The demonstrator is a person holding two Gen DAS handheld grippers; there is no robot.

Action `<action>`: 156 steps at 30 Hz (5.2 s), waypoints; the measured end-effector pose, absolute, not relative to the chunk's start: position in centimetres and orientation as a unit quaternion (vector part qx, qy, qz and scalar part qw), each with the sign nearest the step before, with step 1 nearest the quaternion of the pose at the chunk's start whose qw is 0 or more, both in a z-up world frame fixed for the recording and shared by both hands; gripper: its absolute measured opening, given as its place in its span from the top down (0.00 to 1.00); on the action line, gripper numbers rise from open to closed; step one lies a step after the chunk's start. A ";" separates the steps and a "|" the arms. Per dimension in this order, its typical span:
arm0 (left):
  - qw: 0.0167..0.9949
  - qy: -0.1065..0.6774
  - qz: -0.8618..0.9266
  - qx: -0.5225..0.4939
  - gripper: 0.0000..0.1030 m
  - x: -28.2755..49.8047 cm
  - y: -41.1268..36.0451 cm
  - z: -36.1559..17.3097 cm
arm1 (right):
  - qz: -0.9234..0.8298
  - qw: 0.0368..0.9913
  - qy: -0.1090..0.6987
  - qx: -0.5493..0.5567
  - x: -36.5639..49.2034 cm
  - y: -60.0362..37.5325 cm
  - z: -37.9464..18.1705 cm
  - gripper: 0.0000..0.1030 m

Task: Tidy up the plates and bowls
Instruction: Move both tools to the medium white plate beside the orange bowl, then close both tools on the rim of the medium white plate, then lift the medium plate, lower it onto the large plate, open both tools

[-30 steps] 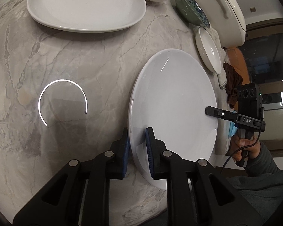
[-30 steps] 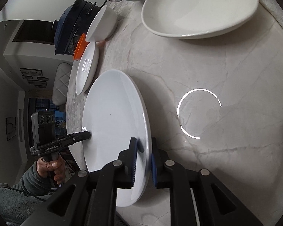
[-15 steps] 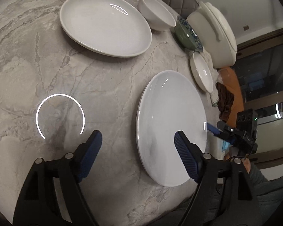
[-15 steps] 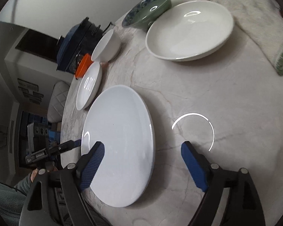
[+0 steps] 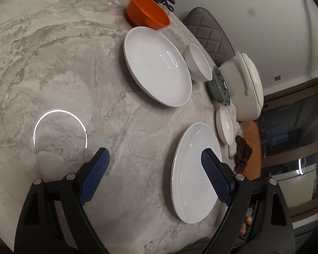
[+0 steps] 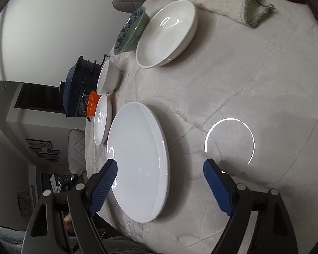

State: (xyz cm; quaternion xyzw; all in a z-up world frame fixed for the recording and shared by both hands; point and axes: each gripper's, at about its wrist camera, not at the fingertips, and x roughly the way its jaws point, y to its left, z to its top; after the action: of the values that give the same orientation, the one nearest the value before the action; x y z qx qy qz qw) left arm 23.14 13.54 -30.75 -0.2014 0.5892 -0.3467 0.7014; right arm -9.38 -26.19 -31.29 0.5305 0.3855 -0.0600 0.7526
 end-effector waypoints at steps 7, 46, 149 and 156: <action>0.715 0.584 -0.326 -0.205 0.15 25.3 15.3 -30.1 | -0.046 0.767 0.402 0.497 -6.2 -25.1 -29.0 0.16; 0.675 0.641 -0.365 0.025 0.57 42.3 3.3 -33.2 | 0.089 0.734 0.513 0.436 22.3 -22.2 -32.4 0.47; 0.645 0.646 -0.396 0.093 0.90 18.8 -2.7 -33.3 | -0.043 0.766 0.525 0.369 -3.8 -23.0 -31.0 0.89; 0.649 0.630 -0.421 0.067 0.54 18.7 -2.2 -32.2 | -0.042 0.772 0.514 0.372 -3.9 -22.7 -30.7 0.73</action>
State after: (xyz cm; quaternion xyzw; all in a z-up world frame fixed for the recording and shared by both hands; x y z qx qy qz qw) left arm 18.74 -2.20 -32.23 0.0672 0.6298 -0.4210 0.6494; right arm -3.92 -22.71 -30.71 0.3725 0.5139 -0.0422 0.7716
